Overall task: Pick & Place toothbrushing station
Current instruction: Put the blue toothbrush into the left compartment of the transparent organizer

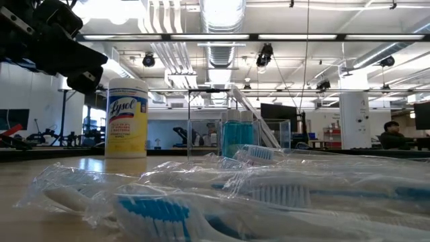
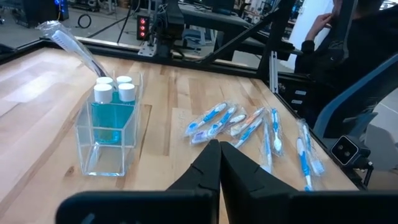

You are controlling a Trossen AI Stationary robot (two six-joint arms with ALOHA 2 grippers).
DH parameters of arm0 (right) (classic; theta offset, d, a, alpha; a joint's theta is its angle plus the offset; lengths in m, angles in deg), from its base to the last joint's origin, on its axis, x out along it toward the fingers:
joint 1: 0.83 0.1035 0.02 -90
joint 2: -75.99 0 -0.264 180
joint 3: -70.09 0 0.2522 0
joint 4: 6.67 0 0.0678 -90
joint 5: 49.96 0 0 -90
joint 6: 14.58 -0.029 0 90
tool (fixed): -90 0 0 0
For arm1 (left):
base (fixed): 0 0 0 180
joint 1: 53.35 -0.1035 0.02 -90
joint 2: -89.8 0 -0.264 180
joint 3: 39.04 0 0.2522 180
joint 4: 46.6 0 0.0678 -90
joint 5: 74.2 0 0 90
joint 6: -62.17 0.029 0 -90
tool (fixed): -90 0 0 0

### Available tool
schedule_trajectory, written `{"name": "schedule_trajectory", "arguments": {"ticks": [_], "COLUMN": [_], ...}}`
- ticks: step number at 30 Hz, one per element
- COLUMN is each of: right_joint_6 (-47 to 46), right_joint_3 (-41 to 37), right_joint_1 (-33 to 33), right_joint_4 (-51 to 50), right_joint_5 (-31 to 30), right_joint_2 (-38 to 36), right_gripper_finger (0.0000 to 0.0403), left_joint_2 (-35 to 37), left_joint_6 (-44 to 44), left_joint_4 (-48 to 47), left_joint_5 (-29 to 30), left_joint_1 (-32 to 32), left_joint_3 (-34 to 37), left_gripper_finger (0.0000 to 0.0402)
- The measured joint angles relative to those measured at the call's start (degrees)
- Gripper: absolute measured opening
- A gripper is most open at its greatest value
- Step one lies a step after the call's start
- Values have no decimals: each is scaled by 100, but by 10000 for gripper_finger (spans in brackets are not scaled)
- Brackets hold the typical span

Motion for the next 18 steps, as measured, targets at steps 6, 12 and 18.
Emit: {"name": "schedule_trajectory", "arguments": {"ticks": [6,12,18], "right_joint_6": [10,54,-93], "right_joint_3": [239,508,945], "right_joint_1": [122,120,120], "right_joint_4": [-30,-131,-538], "right_joint_5": [2,7,19], "right_joint_2": [622,1173,1637], "right_gripper_finger": [8,8,8], "left_joint_2": [0,-2,-9], "left_joint_6": [-3,63,111], "left_joint_4": [-73,-202,-217], "left_joint_5": [-63,-217,-417], "left_joint_1": [4,2,9], "left_joint_3": [0,0,0], "left_gripper_finger": [3,3,2]}}
